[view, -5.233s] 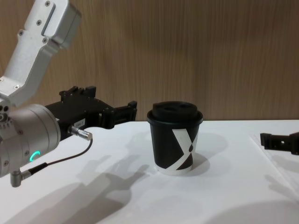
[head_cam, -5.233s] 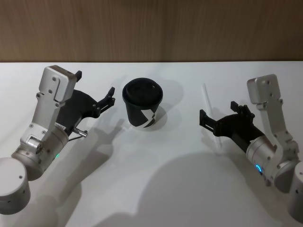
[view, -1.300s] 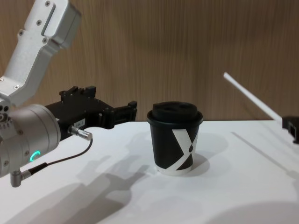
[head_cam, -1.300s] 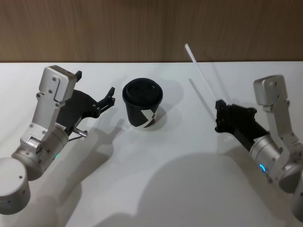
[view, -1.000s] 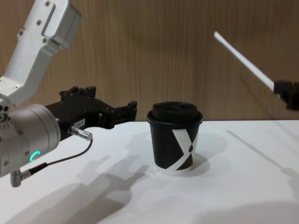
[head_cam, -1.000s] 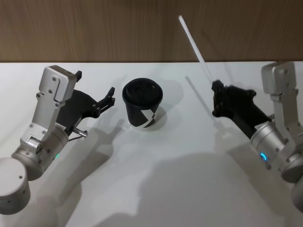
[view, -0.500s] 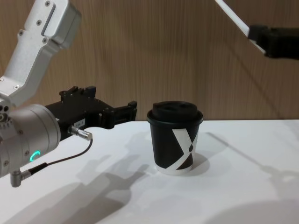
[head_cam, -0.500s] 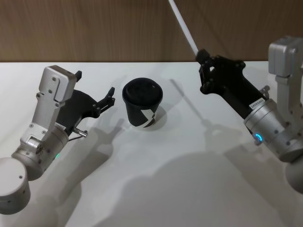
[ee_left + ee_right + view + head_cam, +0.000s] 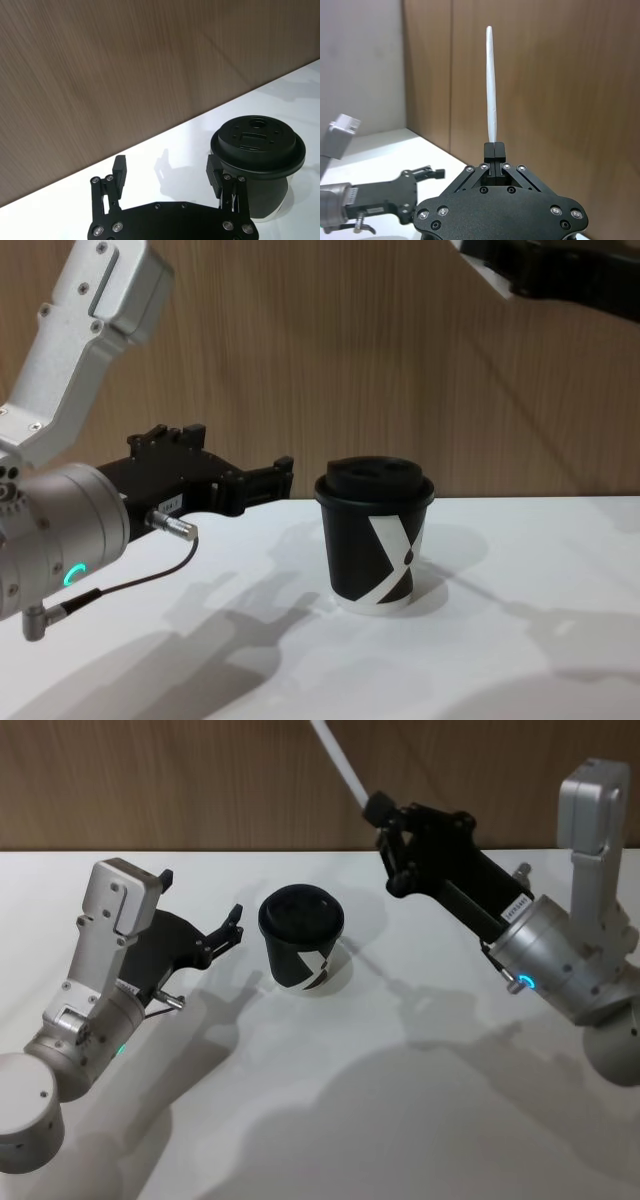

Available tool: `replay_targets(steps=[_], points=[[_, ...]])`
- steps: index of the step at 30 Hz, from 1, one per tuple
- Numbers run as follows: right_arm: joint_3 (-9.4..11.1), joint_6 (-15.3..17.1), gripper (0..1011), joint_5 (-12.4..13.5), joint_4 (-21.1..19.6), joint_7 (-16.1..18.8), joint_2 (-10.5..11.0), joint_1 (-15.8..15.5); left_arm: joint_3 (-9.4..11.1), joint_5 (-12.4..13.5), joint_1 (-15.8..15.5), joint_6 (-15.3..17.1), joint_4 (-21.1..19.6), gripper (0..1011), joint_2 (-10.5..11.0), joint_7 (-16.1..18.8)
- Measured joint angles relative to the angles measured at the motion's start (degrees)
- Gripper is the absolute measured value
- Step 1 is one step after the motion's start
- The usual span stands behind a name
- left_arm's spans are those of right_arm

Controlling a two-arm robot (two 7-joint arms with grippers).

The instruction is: Pick up the straw with one hand, pass it to the other hand, and insert it into the cup.

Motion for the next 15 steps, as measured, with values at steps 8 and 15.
replay_targets(steps=[8, 15], points=[[-2.02, 0.02, 0, 3.21, 2.39, 5.57, 0.34, 3.48, 0.00, 0.00, 0.00, 0.00, 0.00, 1003, 0.00, 0.00], [-3.86, 1.03, 0, 6.28, 5.22, 10.63, 0.39, 6.75, 0.00, 0.00, 0.00, 0.00, 0.00, 1003, 0.00, 0.00]])
